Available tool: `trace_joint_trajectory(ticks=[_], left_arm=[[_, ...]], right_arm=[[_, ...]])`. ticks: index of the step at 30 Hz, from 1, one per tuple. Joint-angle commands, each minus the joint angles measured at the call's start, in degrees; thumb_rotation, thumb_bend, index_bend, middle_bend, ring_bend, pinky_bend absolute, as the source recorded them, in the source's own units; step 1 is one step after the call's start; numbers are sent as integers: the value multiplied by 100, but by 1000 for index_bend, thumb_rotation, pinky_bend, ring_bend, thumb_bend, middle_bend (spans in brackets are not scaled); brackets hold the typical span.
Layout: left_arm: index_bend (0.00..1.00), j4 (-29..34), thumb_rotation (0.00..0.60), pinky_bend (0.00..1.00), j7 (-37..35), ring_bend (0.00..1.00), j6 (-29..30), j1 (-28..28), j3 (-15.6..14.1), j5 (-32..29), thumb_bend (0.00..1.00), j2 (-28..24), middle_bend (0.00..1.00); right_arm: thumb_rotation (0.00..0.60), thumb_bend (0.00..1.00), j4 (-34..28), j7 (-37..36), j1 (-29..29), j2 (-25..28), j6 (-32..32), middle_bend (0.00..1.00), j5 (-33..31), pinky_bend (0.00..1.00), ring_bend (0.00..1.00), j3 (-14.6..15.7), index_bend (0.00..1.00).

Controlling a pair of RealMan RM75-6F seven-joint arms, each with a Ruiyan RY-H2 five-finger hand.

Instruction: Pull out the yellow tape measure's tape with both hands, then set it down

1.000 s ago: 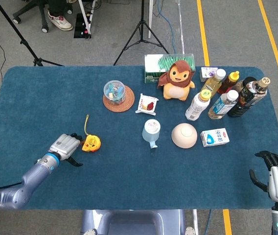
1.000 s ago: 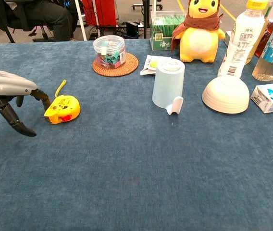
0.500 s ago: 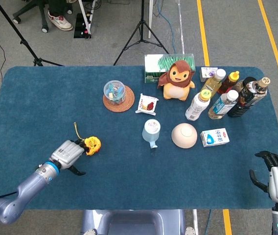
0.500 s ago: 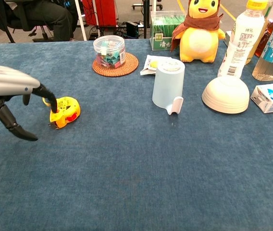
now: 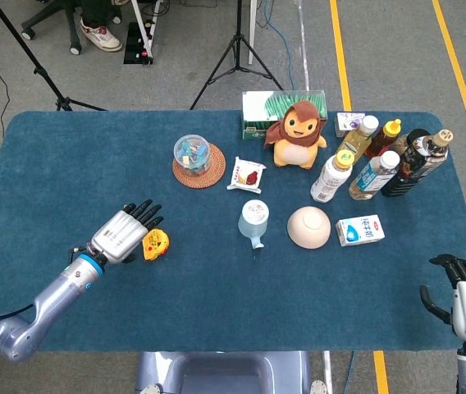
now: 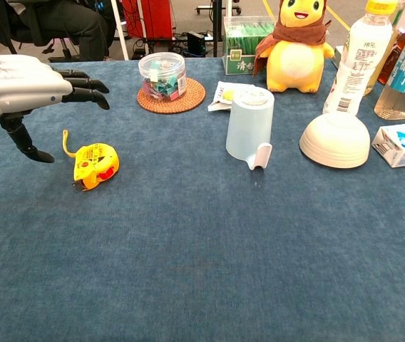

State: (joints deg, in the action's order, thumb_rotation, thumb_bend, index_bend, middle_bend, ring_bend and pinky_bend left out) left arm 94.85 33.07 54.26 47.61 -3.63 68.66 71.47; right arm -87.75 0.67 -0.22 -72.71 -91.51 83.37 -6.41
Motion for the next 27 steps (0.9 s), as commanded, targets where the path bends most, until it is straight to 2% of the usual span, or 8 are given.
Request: trace_joint_trajectory(ticks=[1, 12, 27], left_arm=[[78, -51, 599, 156, 146, 0, -41, -46, 0, -126, 149, 38, 15], [66, -633, 598, 138, 134, 0, -94, -194, 89, -221, 147, 517, 2], [66, -1109, 599, 138, 224, 0, -406, -10, 312, -261, 147, 1140, 2]], right_arm=[[550, 357, -7, 3, 0, 3, 2, 272, 1, 233, 247, -1, 299], [550, 356, -43, -14, 4, 20, 65, 272, -27, 234, 248, 2, 300], [553, 356, 23, -172, -67, 46, 56, 272, -90, 237, 248, 7, 300]])
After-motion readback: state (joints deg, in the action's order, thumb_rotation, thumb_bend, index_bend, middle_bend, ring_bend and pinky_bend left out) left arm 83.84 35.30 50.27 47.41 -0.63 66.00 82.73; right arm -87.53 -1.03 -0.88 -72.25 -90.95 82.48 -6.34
